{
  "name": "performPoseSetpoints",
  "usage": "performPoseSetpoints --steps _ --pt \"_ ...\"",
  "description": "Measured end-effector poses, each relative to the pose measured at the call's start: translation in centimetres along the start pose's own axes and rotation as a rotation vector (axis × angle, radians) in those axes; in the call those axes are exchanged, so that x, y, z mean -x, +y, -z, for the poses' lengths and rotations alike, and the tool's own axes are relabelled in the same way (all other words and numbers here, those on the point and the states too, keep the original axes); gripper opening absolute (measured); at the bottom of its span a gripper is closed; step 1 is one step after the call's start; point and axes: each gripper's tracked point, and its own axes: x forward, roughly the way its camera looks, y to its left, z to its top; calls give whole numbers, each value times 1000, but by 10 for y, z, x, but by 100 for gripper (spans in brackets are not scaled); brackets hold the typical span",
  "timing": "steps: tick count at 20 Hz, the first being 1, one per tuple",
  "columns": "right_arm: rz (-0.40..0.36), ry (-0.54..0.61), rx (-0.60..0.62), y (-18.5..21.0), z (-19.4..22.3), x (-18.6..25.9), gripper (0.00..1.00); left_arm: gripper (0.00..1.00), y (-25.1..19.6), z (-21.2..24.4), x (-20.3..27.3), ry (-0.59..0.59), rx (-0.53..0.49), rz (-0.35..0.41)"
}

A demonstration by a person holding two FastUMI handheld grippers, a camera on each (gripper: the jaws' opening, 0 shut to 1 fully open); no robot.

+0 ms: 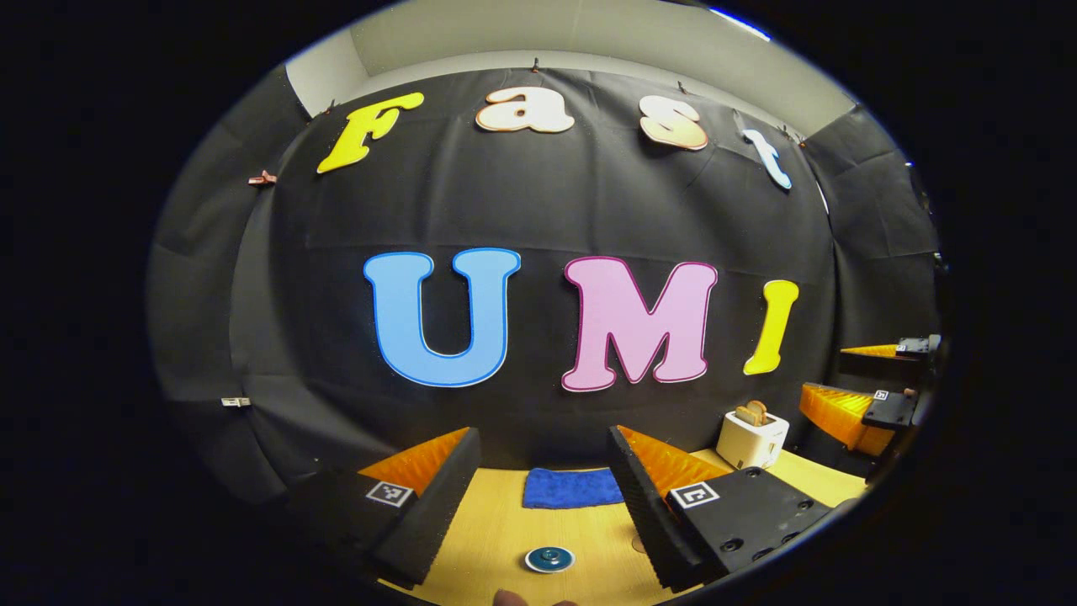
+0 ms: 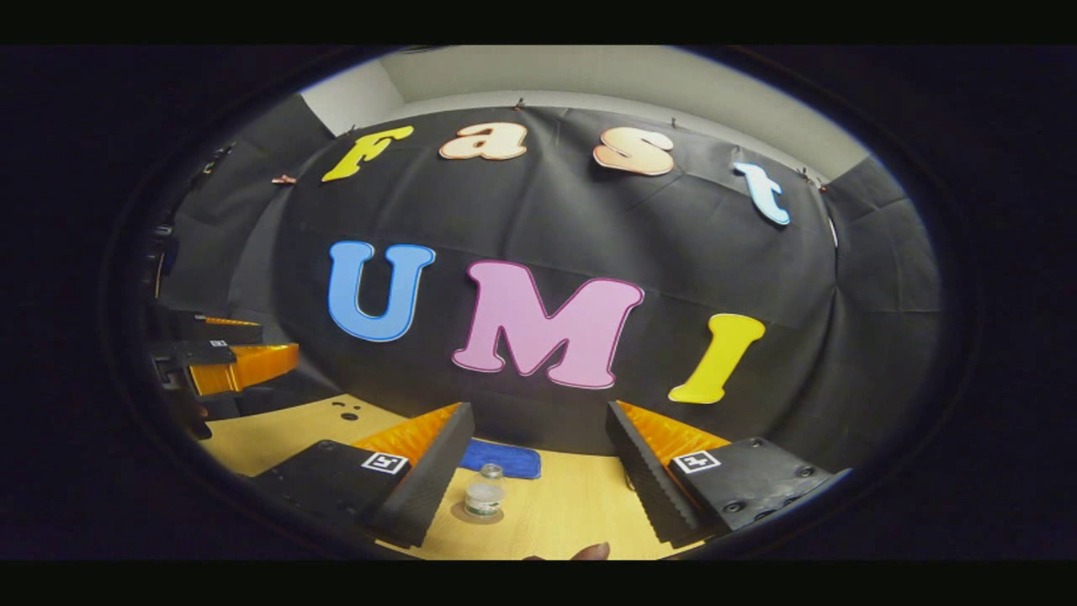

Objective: Open the teacup lid with one hand, grasp the water bottle and pour water into the teacup with the other hand; after pouring, place the water bottle on the coaster and then close the teacup lid.

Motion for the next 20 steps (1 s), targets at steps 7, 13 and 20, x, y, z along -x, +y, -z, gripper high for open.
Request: performPoseSetpoints --steps 7,13,20 --pt "-43 50 -26 21 75 -30 98 95 -2 74 -20 60 -26 -1" --pt "-49 45 -30 36 150 -62 98 95 -14 186 -48 111 -45 10" --pt "-53 49 -11 56 220 -81 98 84 -9 291 -79 170 -19 -2"
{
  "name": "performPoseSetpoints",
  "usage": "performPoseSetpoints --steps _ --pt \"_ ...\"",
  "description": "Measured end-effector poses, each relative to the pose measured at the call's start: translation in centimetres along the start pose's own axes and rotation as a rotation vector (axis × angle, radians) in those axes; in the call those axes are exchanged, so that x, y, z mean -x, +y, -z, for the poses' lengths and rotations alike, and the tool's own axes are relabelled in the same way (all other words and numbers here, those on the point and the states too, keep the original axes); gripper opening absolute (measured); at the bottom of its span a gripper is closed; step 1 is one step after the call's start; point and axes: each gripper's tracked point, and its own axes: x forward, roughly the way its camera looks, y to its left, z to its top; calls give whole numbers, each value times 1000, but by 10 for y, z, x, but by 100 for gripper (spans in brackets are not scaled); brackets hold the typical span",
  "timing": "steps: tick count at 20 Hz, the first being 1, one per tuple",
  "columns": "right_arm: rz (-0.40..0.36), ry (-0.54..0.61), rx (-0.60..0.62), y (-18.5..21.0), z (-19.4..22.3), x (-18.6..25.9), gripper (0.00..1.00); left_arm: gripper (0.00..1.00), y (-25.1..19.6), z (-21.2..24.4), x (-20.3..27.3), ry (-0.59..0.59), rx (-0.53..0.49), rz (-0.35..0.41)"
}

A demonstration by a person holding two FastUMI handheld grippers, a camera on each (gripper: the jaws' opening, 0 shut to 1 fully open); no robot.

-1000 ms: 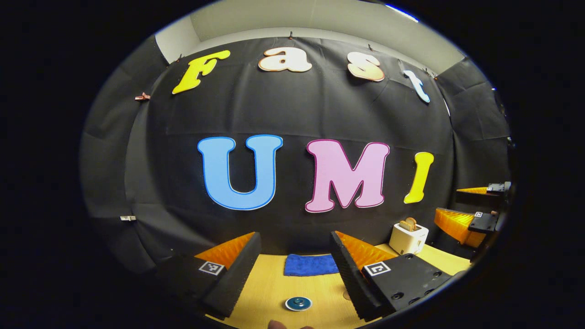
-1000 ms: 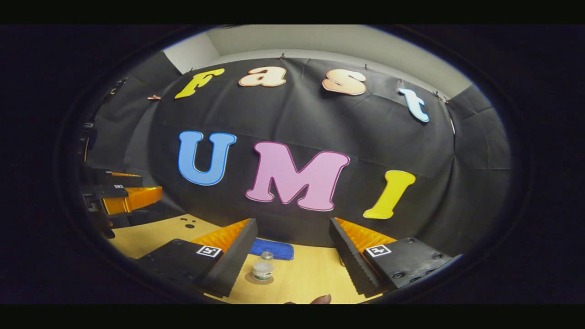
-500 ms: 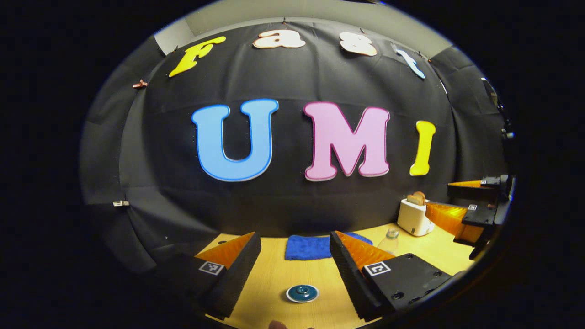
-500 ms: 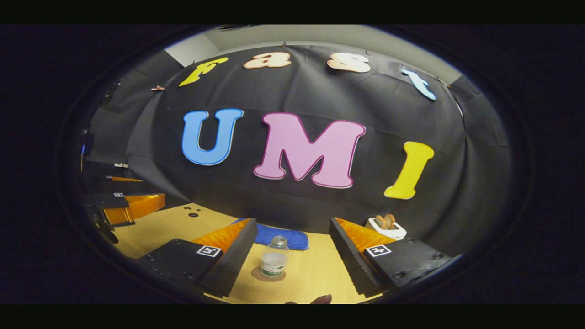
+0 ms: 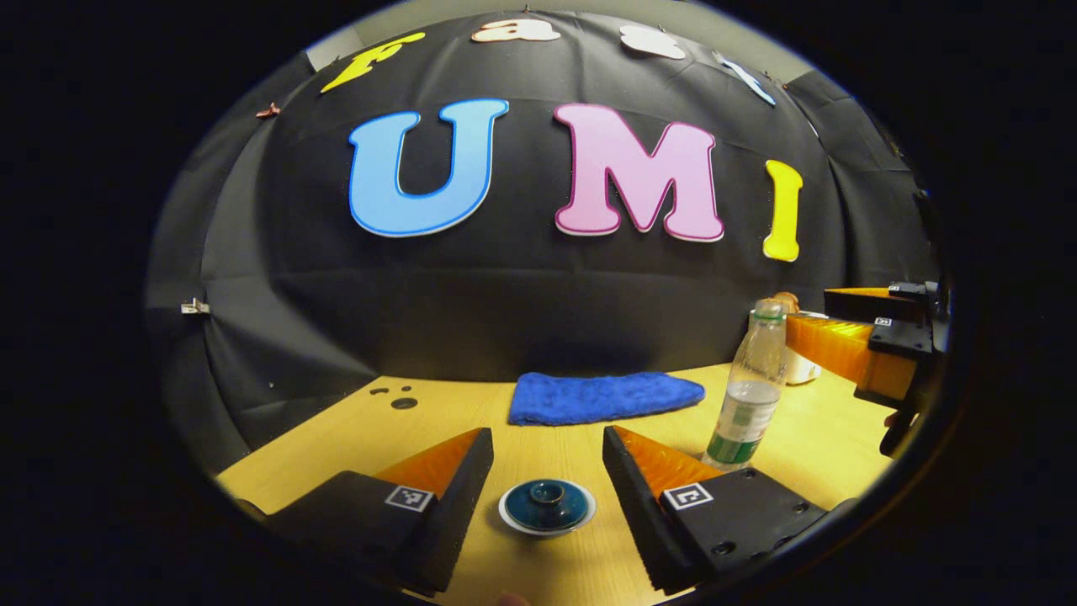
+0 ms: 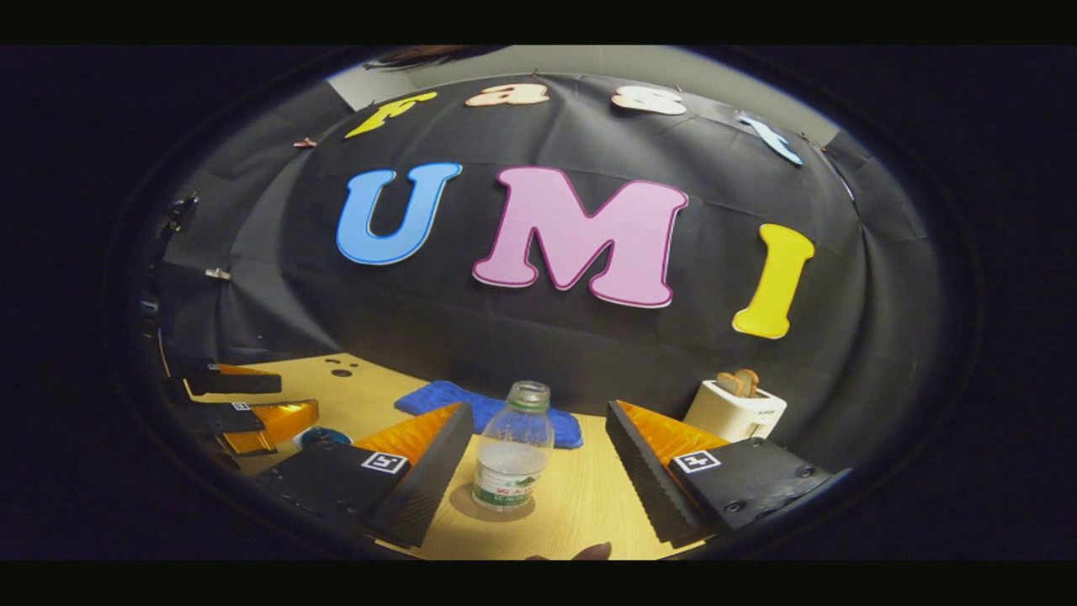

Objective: Open the teacup lid with one hand, grasp the water bottle and pour water into the teacup with the other hand; after pouring, place the water bottle on the coaster and then close the teacup lid.

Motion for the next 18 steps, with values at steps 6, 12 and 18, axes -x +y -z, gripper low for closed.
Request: performPoseSetpoints --steps 6,12,18 --pt "-7 14 -3 9 15 -5 98 69 1 36 -20 67 9 19" --pt "3 19 -6 4 19 -11 98 53 -5 47 -29 101 -25 30" --pt "4 14 -10 3 20 -12 98 33 -6 54 -31 125 -23 27"
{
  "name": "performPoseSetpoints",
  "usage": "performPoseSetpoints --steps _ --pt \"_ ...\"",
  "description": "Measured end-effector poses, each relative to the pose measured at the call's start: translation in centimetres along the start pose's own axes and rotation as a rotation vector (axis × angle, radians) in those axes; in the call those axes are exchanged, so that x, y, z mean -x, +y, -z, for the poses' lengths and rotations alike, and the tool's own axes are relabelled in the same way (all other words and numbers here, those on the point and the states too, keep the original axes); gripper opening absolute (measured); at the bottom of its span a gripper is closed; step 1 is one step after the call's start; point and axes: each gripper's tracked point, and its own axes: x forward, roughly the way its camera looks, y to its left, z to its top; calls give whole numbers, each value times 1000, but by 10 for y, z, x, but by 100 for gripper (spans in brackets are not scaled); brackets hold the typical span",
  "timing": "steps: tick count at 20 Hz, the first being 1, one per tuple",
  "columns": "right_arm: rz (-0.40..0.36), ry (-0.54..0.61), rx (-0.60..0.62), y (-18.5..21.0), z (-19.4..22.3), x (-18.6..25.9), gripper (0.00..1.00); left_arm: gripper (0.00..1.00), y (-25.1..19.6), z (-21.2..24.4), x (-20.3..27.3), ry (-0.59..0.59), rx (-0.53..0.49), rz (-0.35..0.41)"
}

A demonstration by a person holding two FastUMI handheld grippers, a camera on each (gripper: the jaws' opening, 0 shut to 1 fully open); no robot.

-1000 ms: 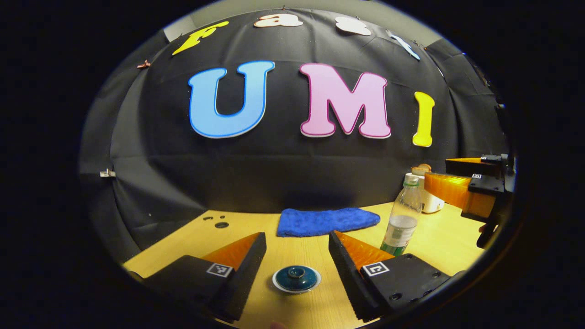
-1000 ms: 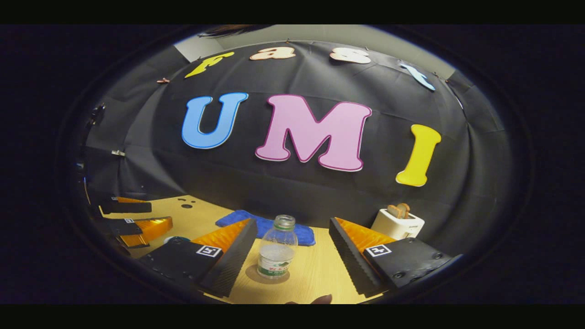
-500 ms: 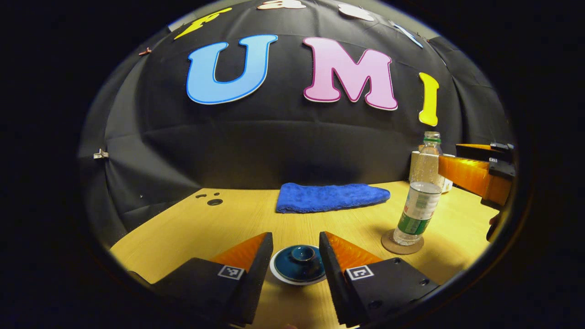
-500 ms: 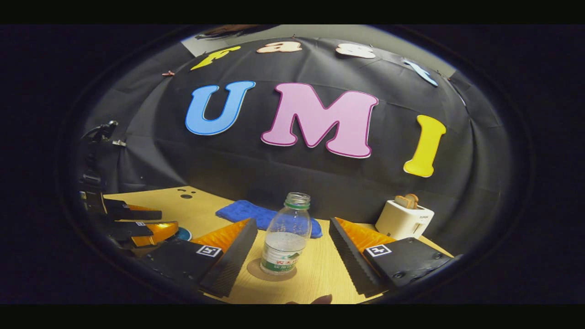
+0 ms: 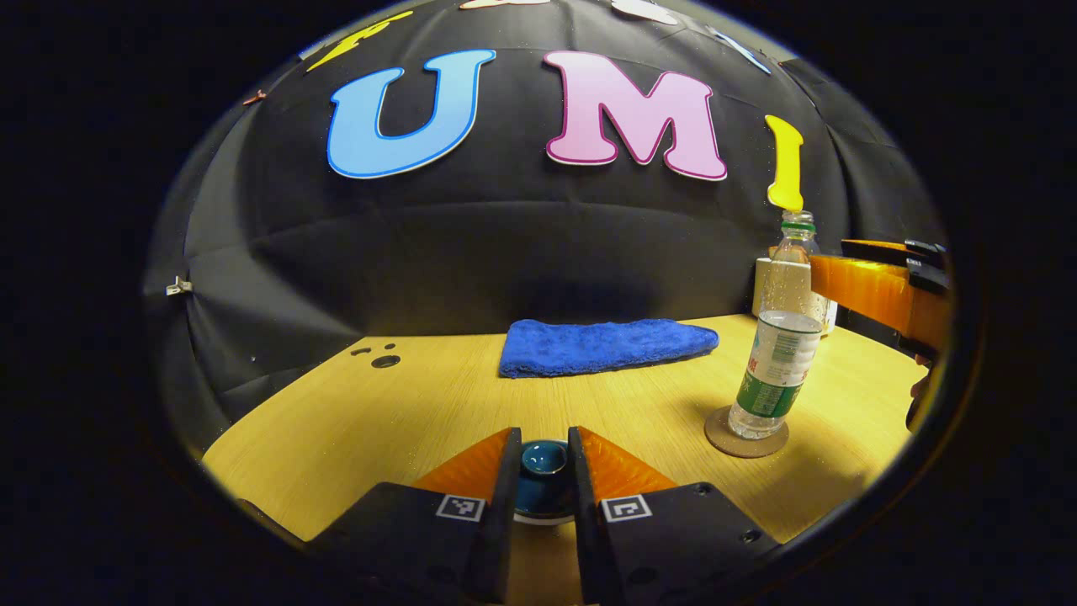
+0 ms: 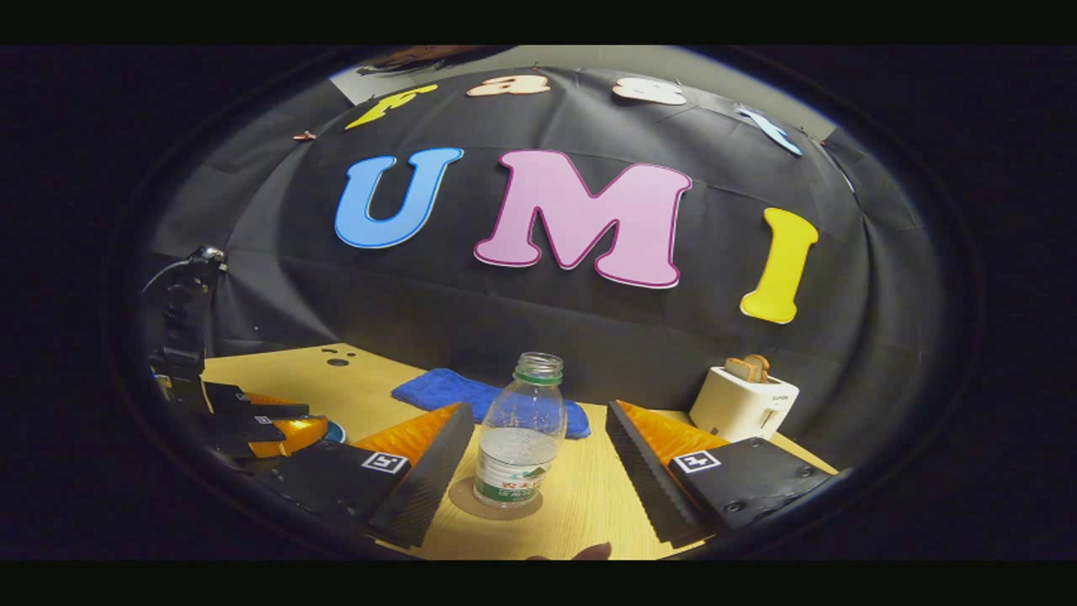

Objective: Open the teacup lid with one hand, grasp the water bottle and pour water into the teacup with the other hand; after pouring, place the water bottle on the coaster and then close the teacup lid.

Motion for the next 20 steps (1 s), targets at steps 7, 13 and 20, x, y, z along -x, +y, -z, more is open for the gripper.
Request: performPoseSetpoints --steps 7,13,20 --pt "-7 9 -5 3 6 -1 98 31 -2 -16 2 -47 -10 1" --pt "-38 42 -28 15 23 -12 98 32 6 -30 14 -70 1 4" --pt "-37 84 -60 19 55 -30 98 32 39 -44 32 -89 27 -17"
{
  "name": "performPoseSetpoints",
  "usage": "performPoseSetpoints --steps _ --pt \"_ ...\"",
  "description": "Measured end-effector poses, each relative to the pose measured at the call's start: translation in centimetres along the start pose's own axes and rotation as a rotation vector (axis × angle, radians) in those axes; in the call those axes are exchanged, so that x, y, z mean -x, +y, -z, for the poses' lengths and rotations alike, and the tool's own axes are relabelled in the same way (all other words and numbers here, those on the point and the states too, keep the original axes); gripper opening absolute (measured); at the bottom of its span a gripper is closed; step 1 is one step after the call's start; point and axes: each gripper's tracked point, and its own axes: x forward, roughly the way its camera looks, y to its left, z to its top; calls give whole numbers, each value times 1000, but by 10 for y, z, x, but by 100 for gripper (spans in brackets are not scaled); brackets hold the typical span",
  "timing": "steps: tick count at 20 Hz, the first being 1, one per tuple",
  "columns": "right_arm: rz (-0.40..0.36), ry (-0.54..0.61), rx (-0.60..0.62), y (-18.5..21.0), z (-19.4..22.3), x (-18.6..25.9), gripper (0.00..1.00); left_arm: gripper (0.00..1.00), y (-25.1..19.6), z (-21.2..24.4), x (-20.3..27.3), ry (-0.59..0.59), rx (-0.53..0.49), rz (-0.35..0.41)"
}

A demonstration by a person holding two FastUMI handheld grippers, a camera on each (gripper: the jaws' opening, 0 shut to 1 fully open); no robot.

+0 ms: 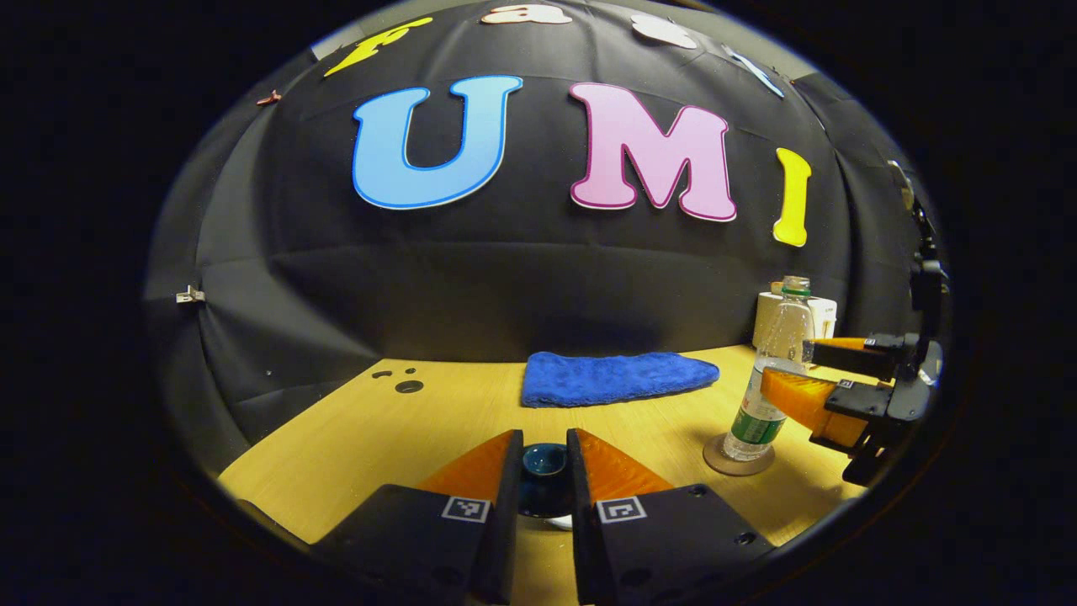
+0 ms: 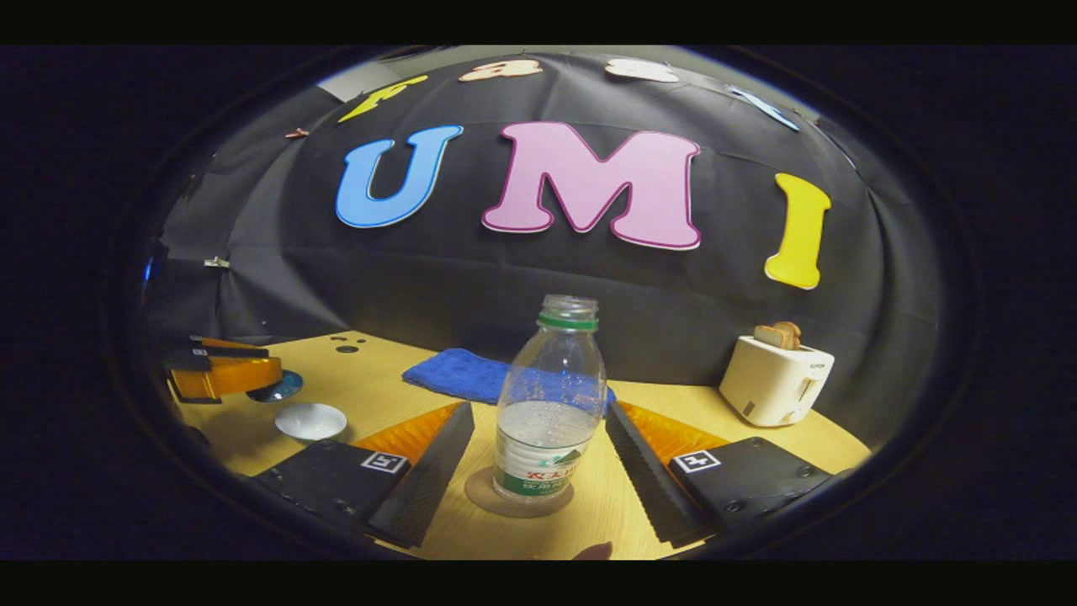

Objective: Open the teacup lid with one hand, grasp the water bottle and pour water into the teacup with the other hand; after pouring, place the water bottle on the coaster and then close the teacup lid.

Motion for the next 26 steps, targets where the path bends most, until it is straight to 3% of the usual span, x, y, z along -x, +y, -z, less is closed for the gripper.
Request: performPoseSetpoints --steps 4,7,9,10,11,18,21,22,23,24,25,26 --pt "-4 3 -10 0 6 -11 97 35 13 -7 7 -20 -11 -16" --pt "-18 18 -57 2 9 -17 81 32 19 -9 10 -23 -17 -19" --pt "-18 25 -62 1 7 -18 76 31 24 -10 11 -26 -18 -27" --pt "-9 23 -45 0 5 -16 78 28 26 -11 11 -27 -19 -32" --pt "-2 12 -18 0 0 -13 78 31 28 -12 13 -29 -21 -35" --pt "29 -80 313 4 -51 -5 78 31 46 -19 23 -34 6 -62" --pt "4 -84 496 16 -48 -10 75 28 62 -20 30 -39 8 -87" --pt "-6 -82 530 22 -47 -12 76 32 66 -20 33 -38 10 -94" --pt "-16 -78 572 26 -44 -13 76 28 70 -20 34 -38 12 -100" --pt "-23 -77 614 31 -42 -13 75 35 73 -19 36 -39 13 -108" --pt "-31 -76 675 35 -40 -13 75 28 77 -20 37 -41 14 -114" --pt "-35 -75 728 39 -37 -13 76 32 80 -19 41 -41 17 -120"
